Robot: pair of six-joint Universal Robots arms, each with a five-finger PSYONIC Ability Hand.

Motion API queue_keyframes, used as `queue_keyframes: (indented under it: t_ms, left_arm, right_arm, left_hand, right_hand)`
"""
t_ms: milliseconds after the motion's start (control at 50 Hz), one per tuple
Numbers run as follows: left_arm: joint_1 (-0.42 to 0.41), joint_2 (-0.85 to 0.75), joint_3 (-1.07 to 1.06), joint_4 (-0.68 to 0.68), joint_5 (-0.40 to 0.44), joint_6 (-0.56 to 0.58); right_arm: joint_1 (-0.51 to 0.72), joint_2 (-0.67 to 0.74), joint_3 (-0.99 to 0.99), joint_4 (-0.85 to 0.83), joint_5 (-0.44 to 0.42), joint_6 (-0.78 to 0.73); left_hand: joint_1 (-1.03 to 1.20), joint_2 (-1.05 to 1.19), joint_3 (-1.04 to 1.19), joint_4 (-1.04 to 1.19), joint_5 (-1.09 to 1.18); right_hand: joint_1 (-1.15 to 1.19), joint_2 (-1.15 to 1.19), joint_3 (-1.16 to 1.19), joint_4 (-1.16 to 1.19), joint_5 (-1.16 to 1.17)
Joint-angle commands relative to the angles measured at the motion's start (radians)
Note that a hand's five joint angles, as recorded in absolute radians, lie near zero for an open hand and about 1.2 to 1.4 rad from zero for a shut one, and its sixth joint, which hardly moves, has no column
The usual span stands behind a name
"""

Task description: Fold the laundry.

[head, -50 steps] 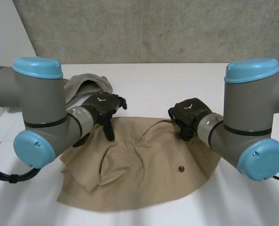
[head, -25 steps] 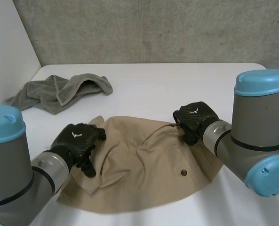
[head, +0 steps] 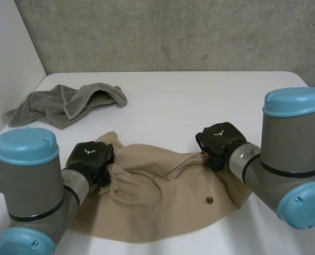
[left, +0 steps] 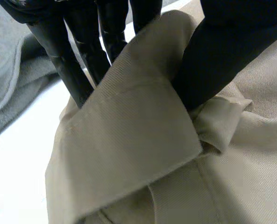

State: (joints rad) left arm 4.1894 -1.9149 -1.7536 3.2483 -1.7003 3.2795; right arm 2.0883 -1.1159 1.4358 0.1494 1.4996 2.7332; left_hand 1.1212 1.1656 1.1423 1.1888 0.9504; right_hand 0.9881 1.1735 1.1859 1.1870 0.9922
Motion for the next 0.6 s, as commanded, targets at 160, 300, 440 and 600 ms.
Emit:
queue_keyframes:
  t_ms: [160,300,440,600]
  left_arm:
    - [0.023,0.315,0.204,-0.26,0.232,0.123]
    - [0.153,0.265,0.289,-0.429,0.393,0.128]
    - [0.187,0.012,0.411,-0.424,0.421,0.129]
    - [0.146,-0.187,0.727,-0.242,0.412,0.101]
  right_arm:
    - [-0.005,-0.156,-0.121,0.186,0.004,-0.352]
    - [-0.017,-0.151,-0.173,0.383,-0.001,-0.421]
    - [-0.019,-0.04,-0.254,0.307,0.004,-0.391]
    - [-0.019,0.1,-0.504,0.084,0.034,-0.176]
  left_hand:
    - [0.275,0.231,0.254,0.207,0.271]
    - [0.275,0.231,0.254,0.207,0.271]
    - [0.275,0.231,0.254,0.207,0.271]
    - [0.275,0.231,0.254,0.207,0.271]
  right_hand:
    - [0.408,0.223,0.21,0.209,0.229]
    - [0.408,0.223,0.21,0.209,0.229]
    - [0.408,0.223,0.21,0.209,0.229]
    - [0.408,0.223,0.21,0.209,0.229]
